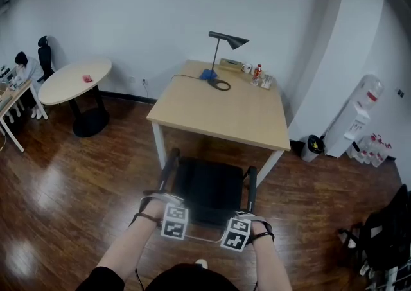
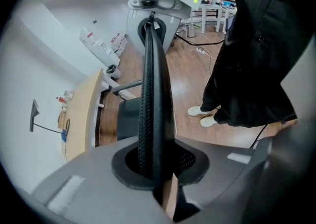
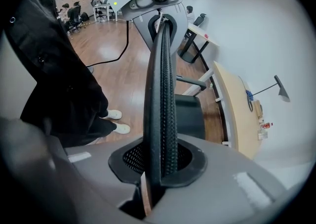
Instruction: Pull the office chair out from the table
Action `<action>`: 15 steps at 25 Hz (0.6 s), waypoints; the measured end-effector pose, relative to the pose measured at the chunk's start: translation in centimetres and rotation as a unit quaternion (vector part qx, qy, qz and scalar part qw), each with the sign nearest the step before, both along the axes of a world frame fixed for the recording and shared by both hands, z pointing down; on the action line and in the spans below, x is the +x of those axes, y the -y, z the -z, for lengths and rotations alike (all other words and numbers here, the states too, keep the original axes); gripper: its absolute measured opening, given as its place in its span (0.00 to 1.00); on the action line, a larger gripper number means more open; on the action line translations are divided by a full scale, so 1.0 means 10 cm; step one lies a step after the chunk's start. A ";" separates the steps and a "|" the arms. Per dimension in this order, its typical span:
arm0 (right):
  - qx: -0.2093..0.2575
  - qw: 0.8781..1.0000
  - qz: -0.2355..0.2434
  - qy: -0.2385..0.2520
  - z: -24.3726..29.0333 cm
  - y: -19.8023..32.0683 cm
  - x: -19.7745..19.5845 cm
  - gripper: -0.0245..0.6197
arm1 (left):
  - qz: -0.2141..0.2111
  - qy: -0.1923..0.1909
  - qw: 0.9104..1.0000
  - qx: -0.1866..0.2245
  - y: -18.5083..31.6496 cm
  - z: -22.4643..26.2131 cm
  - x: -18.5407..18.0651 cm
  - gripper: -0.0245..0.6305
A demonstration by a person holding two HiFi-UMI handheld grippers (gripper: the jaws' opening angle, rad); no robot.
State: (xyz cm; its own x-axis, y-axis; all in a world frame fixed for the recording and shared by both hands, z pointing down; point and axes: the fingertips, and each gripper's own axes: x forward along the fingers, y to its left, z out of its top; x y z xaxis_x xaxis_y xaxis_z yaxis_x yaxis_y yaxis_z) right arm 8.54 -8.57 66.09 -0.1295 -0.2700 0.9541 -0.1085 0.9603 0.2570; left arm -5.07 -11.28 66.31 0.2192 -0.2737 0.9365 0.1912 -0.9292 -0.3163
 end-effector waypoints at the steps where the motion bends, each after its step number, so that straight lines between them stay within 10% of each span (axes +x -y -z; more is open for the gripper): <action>1: -0.001 1.000 -0.002 0.001 0.00 -0.03 0.00 0.15 | -0.001 0.000 1.000 -0.001 -0.02 0.00 0.00 0.12; 15: -0.007 1.000 -0.017 0.003 0.02 -0.21 -0.01 0.15 | -0.005 -0.002 1.000 -0.001 -0.22 0.03 -0.01 0.12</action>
State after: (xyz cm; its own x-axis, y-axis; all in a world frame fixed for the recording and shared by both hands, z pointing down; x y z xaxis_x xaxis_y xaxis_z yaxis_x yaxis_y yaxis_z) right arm 8.40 -6.48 65.86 -0.1268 -0.2619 0.9567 -0.1428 0.9593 0.2437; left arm -5.15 -9.12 66.00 0.2256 -0.2702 0.9360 0.1992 -0.9277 -0.3158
